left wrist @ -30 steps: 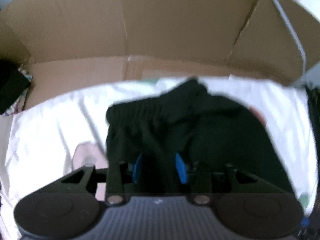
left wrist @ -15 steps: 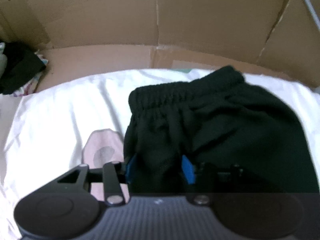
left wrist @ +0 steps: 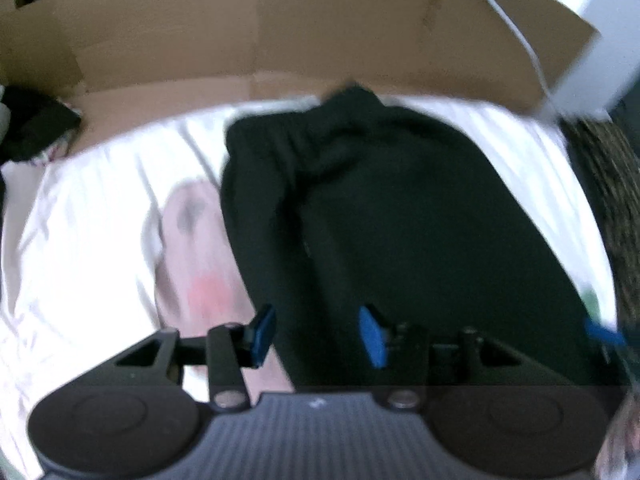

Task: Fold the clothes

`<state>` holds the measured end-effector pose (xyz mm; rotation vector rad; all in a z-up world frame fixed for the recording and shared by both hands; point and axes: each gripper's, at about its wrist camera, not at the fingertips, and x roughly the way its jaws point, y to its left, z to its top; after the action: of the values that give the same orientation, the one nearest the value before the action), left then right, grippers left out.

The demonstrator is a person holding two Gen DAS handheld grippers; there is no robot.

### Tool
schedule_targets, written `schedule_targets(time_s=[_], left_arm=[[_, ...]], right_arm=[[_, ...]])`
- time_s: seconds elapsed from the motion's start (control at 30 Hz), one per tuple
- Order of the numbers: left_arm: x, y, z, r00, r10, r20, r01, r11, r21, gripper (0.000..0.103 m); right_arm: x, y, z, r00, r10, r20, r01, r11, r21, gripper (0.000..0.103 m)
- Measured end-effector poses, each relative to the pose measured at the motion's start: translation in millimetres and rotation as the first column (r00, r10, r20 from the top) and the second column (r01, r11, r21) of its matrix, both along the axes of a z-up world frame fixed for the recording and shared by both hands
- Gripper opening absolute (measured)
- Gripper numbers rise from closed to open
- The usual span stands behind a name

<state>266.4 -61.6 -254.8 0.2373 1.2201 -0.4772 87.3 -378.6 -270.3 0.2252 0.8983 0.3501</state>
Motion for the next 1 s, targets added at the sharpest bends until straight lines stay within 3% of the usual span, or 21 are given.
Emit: schedule_targets(time_s=[0.17, 0.33, 0.5, 0.7, 0.9, 1.0], left_arm=[[-52, 14, 4, 0.997, -0.072, 0.016, 0.072, 0.997, 0.012, 0.049], [-80, 32, -5, 0.997, -0.074, -0.017, 0.074, 0.997, -0.006, 0.049], [-109, 57, -4, 0.996, -0.086, 0.006, 0.086, 0.996, -0.028, 0.049], [-137, 83, -16, 0.994, -0.103, -0.023, 0.103, 0.995, -0.017, 0.049], [-155, 105, -27, 0.989, -0.144, -0.036, 0.139, 0.985, -0.105, 0.055], [-159, 104, -26, 0.981, -0.193, 0.017, 0.194, 0.976, -0.098, 0.062]], right_arm=[[-9, -1, -8, 1.0, -0.008, -0.019, 0.006, 0.995, -0.101, 0.032], [-16, -8, -9, 0.999, -0.038, -0.03, 0.033, 0.987, -0.158, 0.031], [-16, -7, 1, 0.998, -0.045, -0.052, 0.035, 0.982, -0.185, 0.032], [-29, 13, 19, 0.996, 0.068, -0.055, -0.078, 0.976, -0.202, 0.032], [-35, 44, 27, 0.984, 0.162, -0.074, -0.174, 0.964, -0.2, 0.032], [-40, 57, 24, 0.98, 0.181, -0.088, -0.195, 0.962, -0.189, 0.033]])
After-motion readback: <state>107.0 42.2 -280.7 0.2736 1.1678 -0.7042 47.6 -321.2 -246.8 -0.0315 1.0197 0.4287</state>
